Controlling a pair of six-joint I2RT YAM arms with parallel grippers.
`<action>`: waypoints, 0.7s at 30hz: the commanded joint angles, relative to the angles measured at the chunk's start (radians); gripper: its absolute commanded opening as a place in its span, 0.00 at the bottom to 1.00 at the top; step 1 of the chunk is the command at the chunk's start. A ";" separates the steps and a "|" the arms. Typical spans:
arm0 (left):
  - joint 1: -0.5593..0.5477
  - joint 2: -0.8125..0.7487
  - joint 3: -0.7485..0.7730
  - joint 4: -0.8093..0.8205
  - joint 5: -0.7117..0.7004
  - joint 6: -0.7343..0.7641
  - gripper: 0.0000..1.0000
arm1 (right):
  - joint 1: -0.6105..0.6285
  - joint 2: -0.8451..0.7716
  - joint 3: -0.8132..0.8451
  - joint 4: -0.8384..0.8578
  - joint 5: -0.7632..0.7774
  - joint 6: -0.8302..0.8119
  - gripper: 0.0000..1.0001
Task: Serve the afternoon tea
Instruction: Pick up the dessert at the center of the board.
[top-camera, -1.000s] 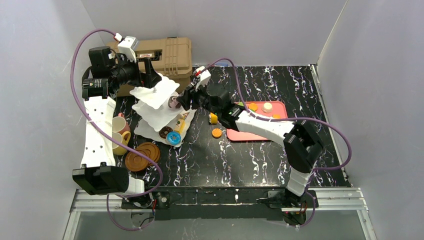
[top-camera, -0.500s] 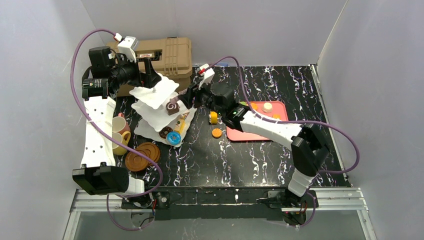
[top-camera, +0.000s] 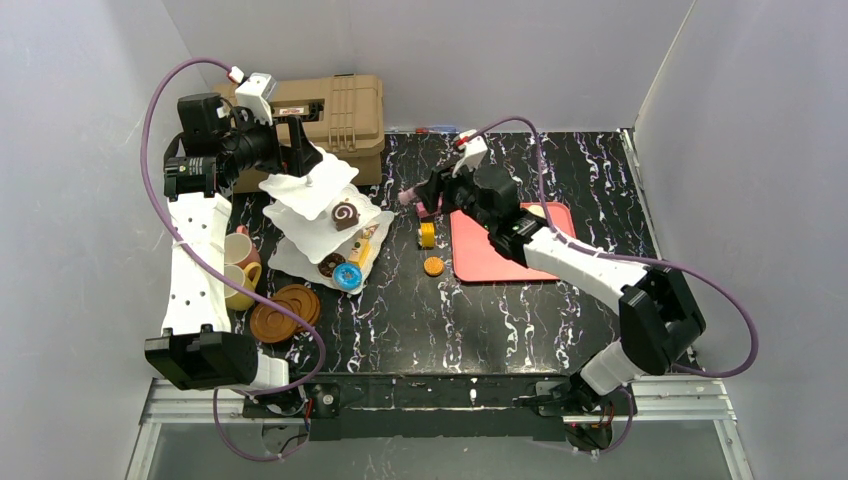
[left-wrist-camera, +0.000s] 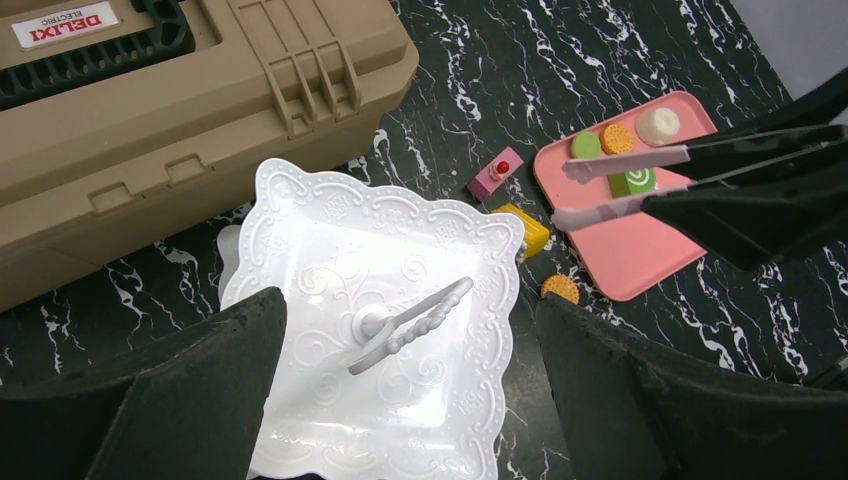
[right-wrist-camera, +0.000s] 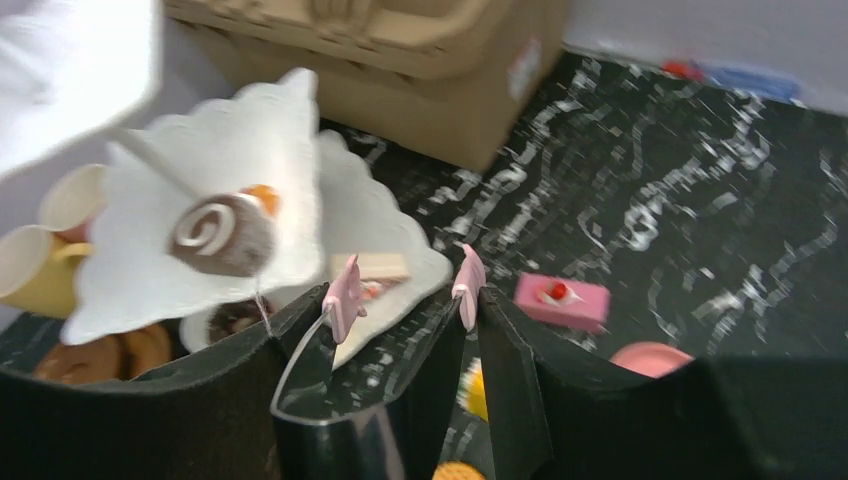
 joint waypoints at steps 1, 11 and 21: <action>-0.002 -0.037 0.033 -0.013 0.019 0.005 0.93 | -0.083 0.029 -0.011 0.004 0.026 -0.027 0.62; -0.002 -0.033 0.031 -0.018 0.014 0.015 0.93 | -0.155 0.187 0.035 0.016 0.035 -0.100 0.64; -0.002 -0.031 0.035 -0.021 0.003 0.025 0.93 | -0.184 0.298 0.069 0.067 -0.013 -0.102 0.71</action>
